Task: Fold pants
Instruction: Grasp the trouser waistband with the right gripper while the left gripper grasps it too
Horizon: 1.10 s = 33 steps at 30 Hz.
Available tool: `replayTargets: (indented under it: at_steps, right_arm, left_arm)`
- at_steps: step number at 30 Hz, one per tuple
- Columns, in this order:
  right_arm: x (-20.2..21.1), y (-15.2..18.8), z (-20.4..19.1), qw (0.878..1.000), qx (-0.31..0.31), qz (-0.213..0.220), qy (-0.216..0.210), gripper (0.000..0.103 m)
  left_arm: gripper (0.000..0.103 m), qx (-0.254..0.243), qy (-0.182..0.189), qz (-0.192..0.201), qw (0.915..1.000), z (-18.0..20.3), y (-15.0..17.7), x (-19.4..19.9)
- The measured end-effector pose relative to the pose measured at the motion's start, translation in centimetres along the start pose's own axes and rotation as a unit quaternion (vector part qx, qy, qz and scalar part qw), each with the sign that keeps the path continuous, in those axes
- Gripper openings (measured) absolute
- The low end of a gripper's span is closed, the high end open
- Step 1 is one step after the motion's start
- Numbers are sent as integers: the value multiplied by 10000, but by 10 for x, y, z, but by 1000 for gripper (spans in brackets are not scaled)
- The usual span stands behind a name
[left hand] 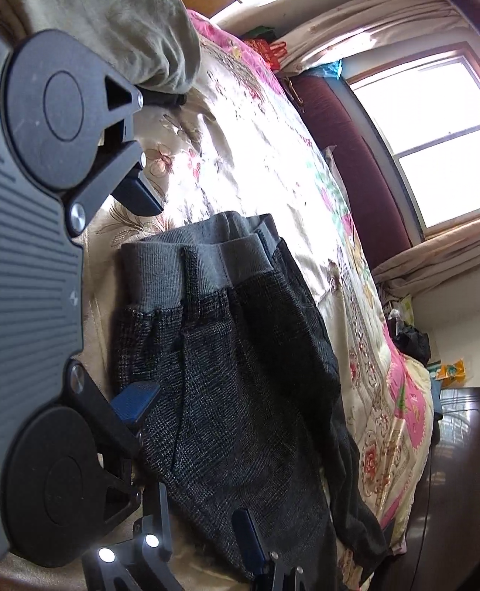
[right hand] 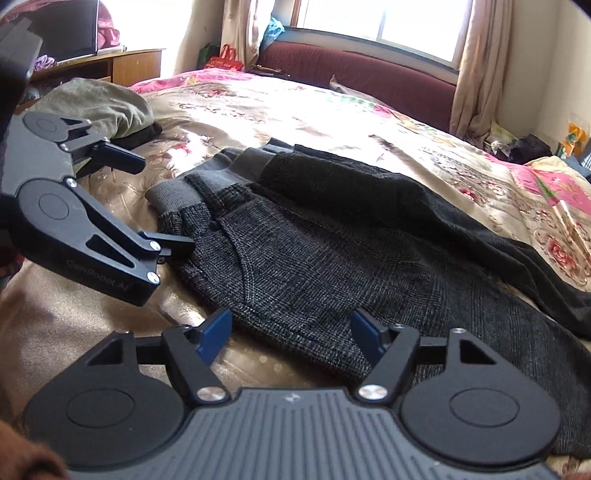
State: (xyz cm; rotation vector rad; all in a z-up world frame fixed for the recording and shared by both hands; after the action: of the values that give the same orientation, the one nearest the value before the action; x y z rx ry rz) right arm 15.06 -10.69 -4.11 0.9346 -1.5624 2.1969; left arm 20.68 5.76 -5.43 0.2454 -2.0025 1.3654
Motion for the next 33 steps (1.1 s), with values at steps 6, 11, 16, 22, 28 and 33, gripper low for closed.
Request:
replayTargets:
  at_steps: [6, 11, 16, 22, 28, 33]
  right_arm:
    - [5, 3, -7, 9990, 248, 54, -378, 63]
    - [0, -2, -15, 9974, 510, 136, -484, 63]
    - [-11, -6, -18, 9959, 786, 167, -414, 63]
    - [-7, -6, -17, 9951, 807, 180, -550, 59]
    - [-20, -16, -31, 9926, 1107, 332, -359, 58]
    - [-23, -20, -39, 9930, 988, 214, -616, 29]
  left_arm:
    - [99, -212, 554, -44, 9982, -3, 1, -4]
    - [99, -24, 903, -288, 9955, -11, 4, -14]
    - [76, -235, 826, -373, 9956, -12, 5, -10]
    - [63, -164, 976, -331, 9945, -18, 0, -4]
    - [65, -400, 853, -406, 9947, -16, 0, -19]
    - [57, -463, 776, -460, 9948, -11, 2, -17]
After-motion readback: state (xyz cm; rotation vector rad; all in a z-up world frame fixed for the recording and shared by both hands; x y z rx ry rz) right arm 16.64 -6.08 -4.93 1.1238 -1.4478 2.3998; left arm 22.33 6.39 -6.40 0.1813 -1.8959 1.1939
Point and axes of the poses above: each gripper's, at about its wrist camera, not at the fingertips, and x roughly against the way its jaws point, z to its right, y to its underside, the point moved 8 cm from there along -x, roughly the way its jaws point, and after that the axes turned 4 degrees about y, right-handed, at the moved point
